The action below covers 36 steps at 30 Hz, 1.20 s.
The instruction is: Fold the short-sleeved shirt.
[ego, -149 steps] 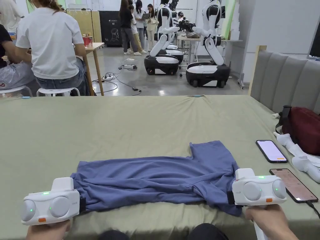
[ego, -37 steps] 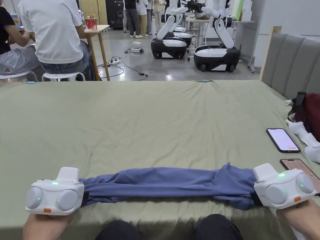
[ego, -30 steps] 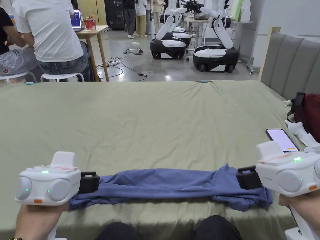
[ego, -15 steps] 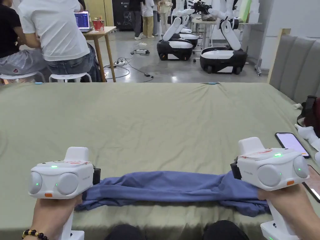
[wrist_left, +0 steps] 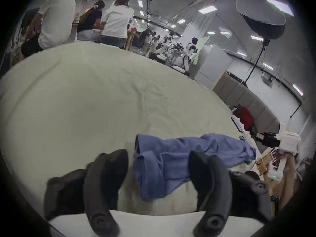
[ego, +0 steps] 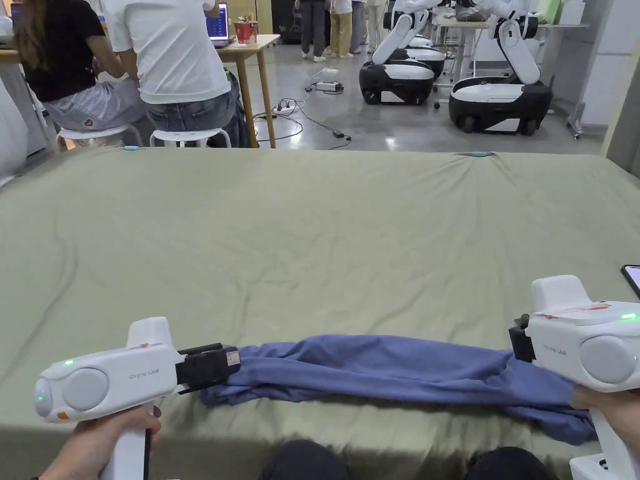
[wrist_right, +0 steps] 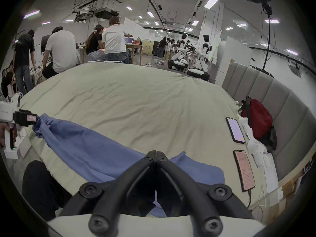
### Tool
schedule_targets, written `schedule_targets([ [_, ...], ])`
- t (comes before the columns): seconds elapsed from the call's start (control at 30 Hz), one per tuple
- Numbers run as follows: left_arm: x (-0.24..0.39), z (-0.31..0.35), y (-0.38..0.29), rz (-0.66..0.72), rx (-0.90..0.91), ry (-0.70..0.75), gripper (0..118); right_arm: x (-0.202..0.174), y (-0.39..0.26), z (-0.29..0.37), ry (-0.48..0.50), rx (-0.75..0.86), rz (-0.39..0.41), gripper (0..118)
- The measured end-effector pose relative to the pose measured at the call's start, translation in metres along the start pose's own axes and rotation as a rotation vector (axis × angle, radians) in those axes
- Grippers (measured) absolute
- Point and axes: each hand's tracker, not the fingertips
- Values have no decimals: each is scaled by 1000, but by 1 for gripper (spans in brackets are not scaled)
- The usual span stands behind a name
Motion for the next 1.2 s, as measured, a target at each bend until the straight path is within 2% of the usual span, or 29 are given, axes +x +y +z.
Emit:
schedule_targets([
  [0.1, -4, -27, -8, 22, -31, -11, 75, -2, -1, 0, 2, -12, 5, 0],
  [0.2, 12, -35, -14, 9, 15, 4, 76, 1, -2, -3, 4, -17, 6, 0],
  [0.23, 14, -36, -12, 11, 11, 1, 68, 1, -3, -3, 2, -19, 5, 0],
  [0.3, 14, -38, -14, -4, 19, 0, 33, 2, -3, -2, -2, -24, 8, 0],
  [0.33, 15, -39, -14, 3, 11, -50, 24, 3, -4, -2, -5, -27, 9, 0],
  [0.37, 17, -40, -17, 33, 2, -98, 23, 3, -5, -2, -7, -29, 9, 0],
  [0.47, 19, -41, -18, -54, 17, -50, 21, 4, -7, -2, -9, -34, 0, 0],
  [0.7, -15, -17, 5, 13, 64, -8, 19, 4, -7, -2, -15, -44, 4, 0],
  [0.8, -47, 5, 18, -35, 105, 138, 19, 4, -5, -1, -20, -37, 4, 0],
  [0.93, -78, 35, 26, 35, 114, 245, 19, 3, -2, 0, -14, -30, 0, 0],
  [1.1, -65, 43, 27, 50, 121, 163, 19, -3, -1, -6, 5, -30, 7, 0],
  [1.2, -36, 46, 32, 56, 125, 30, 19, -6, 0, -7, 14, -31, 11, 0],
])
